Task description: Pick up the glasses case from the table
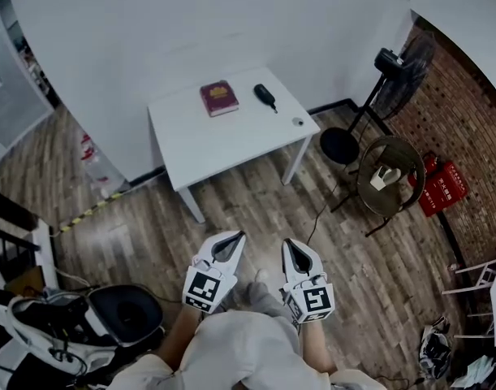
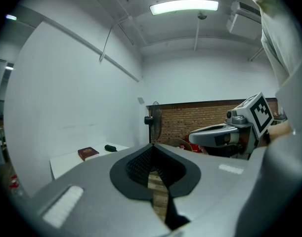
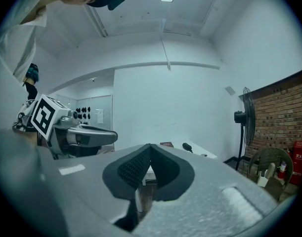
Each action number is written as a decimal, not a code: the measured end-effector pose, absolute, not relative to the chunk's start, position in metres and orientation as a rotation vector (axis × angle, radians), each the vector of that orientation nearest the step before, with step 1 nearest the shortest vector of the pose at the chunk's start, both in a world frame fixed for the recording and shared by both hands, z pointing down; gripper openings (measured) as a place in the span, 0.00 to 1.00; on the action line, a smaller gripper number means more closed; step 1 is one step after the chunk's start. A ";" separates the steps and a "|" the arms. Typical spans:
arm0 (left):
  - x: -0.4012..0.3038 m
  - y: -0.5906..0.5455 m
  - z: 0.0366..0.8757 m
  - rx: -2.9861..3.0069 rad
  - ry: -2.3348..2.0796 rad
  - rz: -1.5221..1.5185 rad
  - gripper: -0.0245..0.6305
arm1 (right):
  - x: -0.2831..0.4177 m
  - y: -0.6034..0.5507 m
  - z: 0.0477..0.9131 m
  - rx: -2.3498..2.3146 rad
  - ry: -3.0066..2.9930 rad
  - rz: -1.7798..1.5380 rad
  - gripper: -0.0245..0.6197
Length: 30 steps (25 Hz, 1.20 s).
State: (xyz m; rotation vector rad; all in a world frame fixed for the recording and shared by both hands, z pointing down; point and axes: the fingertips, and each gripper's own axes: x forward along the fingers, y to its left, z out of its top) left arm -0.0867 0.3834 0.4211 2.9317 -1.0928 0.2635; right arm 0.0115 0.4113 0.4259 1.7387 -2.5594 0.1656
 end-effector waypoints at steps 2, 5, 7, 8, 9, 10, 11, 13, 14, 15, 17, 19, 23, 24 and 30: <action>-0.067 0.366 0.419 2.930 -1.102 0.266 0.07 | 0.030 0.394 0.425 1.721 -2.574 0.172 0.04; -0.039 0.343 0.416 2.928 -1.120 0.280 0.07 | 0.058 0.370 0.428 1.691 -2.590 0.190 0.04; -0.025 0.329 0.412 2.925 -1.134 0.283 0.07 | 0.073 0.354 0.427 1.670 -2.603 0.187 0.04; -0.019 0.322 0.411 2.921 -1.144 0.284 0.07 | 0.078 0.346 0.427 1.661 -2.610 0.188 0.04; -0.014 0.315 0.410 2.917 -1.156 0.287 0.07 | 0.083 0.339 0.427 1.651 -2.616 0.191 0.04; -0.010 0.308 0.409 2.910 -1.170 0.291 0.07 | 0.087 0.332 0.427 1.640 -2.622 0.195 0.04; -0.007 0.302 0.409 2.903 -1.184 0.295 0.07 | 0.091 0.325 0.427 1.627 -2.629 0.199 0.04; 0.001 0.291 0.410 2.885 -1.208 0.298 0.07 | 0.096 0.313 0.427 1.598 -2.643 0.201 0.04; 0.005 0.287 0.411 2.876 -1.215 0.300 0.07 | 0.099 0.308 0.427 1.584 -2.649 0.203 0.04; 0.009 0.283 0.411 2.870 -1.221 0.302 0.07 | 0.101 0.302 0.428 1.572 -2.654 0.205 0.04; 0.016 0.275 0.411 2.865 -1.226 0.303 0.07 | 0.105 0.292 0.429 1.551 -2.667 0.209 0.04; 0.021 0.267 0.412 2.860 -1.235 0.304 0.07 | 0.107 0.283 0.428 1.533 -2.679 0.208 0.04; 0.027 0.253 0.410 2.862 -1.255 0.296 0.07 | 0.111 0.268 0.427 1.510 -2.690 0.198 0.04; 0.028 0.250 0.410 2.863 -1.259 0.293 0.07 | 0.112 0.264 0.427 1.508 -2.692 0.196 0.04; 0.026 0.228 0.415 2.856 -1.285 0.300 0.07 | 0.111 0.239 0.430 1.507 -2.699 0.186 0.04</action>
